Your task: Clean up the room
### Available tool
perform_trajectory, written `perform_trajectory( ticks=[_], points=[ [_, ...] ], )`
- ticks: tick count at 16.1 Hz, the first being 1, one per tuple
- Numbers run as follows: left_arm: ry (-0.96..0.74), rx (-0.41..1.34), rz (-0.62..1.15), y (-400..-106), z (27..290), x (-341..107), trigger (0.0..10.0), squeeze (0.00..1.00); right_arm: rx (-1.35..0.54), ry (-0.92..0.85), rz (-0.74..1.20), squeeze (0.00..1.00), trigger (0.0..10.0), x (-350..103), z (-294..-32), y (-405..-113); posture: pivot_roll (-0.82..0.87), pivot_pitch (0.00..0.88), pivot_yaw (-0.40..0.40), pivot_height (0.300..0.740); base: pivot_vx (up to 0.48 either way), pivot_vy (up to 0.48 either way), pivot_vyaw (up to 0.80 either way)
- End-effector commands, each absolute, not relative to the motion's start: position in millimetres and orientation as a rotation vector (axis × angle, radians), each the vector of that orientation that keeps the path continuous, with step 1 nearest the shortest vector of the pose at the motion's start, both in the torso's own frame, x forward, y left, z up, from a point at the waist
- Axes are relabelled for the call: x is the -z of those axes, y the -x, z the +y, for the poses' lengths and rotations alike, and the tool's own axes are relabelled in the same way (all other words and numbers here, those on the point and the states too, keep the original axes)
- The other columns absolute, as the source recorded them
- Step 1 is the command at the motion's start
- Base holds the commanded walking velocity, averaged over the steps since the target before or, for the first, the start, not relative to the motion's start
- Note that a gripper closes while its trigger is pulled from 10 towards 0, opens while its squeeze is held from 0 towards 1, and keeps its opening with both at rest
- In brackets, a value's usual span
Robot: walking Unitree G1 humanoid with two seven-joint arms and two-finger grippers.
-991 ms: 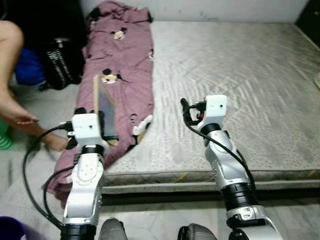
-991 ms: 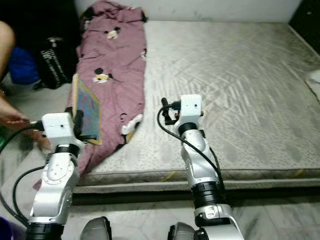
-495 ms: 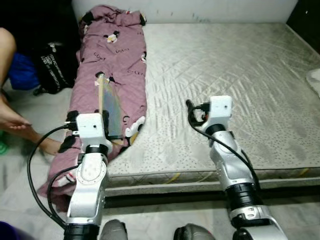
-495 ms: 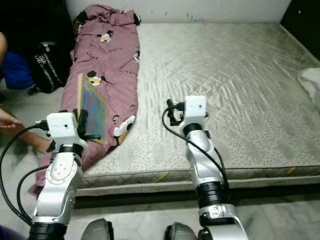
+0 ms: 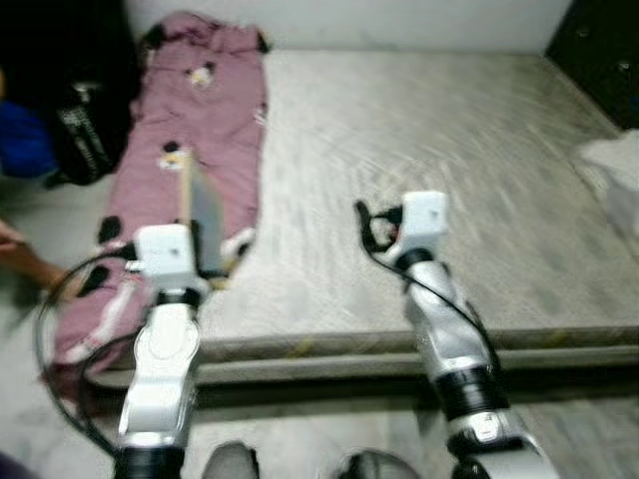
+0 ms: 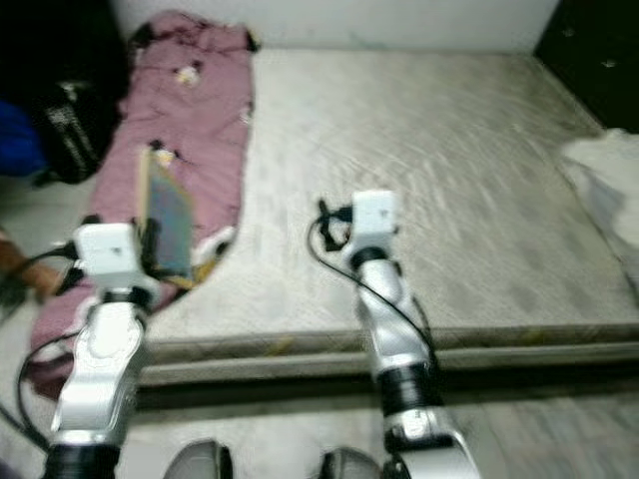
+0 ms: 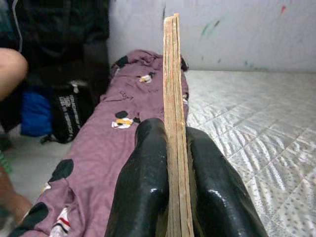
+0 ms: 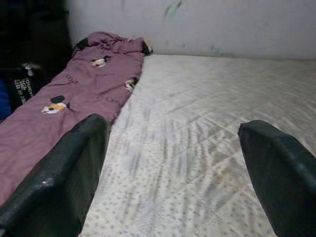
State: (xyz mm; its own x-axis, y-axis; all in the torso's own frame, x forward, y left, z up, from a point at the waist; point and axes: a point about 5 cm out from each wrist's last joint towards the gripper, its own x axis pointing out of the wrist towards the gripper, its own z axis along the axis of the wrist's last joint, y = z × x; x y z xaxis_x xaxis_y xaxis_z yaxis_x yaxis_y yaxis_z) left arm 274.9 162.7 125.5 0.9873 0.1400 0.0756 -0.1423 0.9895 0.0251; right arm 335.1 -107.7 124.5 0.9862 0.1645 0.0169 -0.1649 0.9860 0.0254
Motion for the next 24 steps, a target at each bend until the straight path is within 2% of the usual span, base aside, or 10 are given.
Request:
perform_trajectory(
  ticks=[1,8,19,24],
  points=[
    [-0.016,-0.121,-0.128,-276.0,154.6,-135.7,10.0,0.00,-0.134,-0.014,-0.008,0.00,10.0,-122.8,-118.3,-335.5,0.07,0.069,-0.018,0.740,0.000,-0.277,0.00],
    [0.015,-0.093,-0.169,-274.6,155.8,-140.2,10.0,0.00,-0.134,-0.009,-0.009,0.00,10.0,-122.6,-118.2,-336.2,0.06,0.066,-0.020,0.740,0.000,0.000,0.00],
    [0.031,-0.073,-0.173,-275.4,154.4,-140.4,10.0,0.00,-0.128,-0.006,-0.012,0.00,10.0,-123.2,-118.9,-337.5,0.06,0.062,-0.019,0.740,0.332,0.000,0.00],
    [0.035,-0.096,-0.146,-276.9,151.2,-135.6,10.0,0.00,-0.121,0.002,-0.009,0.00,10.0,-120.9,-120.3,-337.5,0.07,0.062,-0.016,0.740,0.000,0.000,0.00]
  ],
)
